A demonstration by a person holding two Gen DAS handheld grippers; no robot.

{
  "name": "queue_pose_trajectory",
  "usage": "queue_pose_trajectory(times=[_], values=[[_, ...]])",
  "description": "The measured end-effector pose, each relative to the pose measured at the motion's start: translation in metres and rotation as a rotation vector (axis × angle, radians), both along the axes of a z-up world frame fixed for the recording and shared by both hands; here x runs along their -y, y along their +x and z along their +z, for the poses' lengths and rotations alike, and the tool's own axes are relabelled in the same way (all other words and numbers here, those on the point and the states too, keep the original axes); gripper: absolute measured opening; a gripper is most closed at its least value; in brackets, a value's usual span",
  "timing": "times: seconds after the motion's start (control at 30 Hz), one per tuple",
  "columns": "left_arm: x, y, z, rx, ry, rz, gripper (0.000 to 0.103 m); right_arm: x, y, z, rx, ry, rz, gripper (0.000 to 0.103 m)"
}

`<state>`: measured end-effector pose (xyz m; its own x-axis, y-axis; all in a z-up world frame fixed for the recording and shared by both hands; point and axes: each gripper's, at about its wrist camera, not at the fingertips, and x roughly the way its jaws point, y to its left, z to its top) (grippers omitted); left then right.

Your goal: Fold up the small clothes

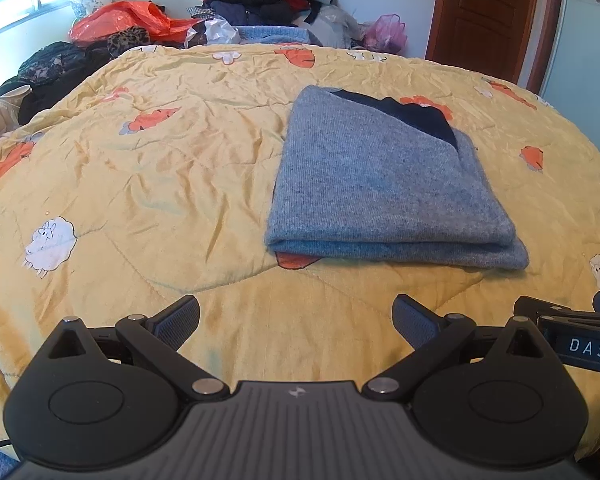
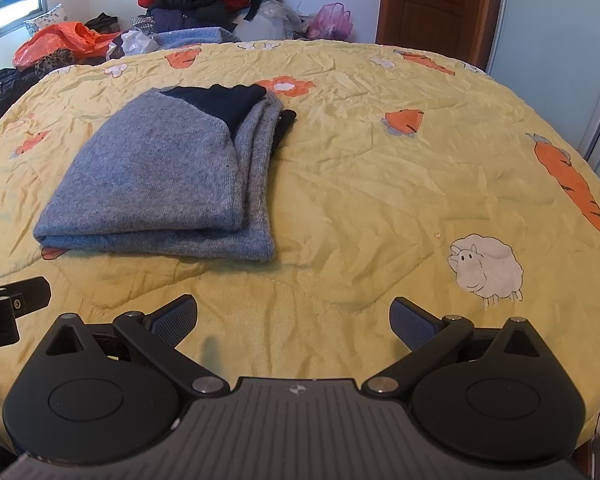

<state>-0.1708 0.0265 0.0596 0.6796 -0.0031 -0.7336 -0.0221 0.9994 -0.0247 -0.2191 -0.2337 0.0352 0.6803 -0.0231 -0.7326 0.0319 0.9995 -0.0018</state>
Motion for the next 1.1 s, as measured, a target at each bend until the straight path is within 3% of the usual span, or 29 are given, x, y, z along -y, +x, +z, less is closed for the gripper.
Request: queue_pose_trajectory(times=[1.1], values=[[-0.0019,0.0001,-0.0016,-0.006,-0.006,0.005,0.103,-0.0017,0.0003,-0.0032,-0.013,0.012,0.001,0.102]])
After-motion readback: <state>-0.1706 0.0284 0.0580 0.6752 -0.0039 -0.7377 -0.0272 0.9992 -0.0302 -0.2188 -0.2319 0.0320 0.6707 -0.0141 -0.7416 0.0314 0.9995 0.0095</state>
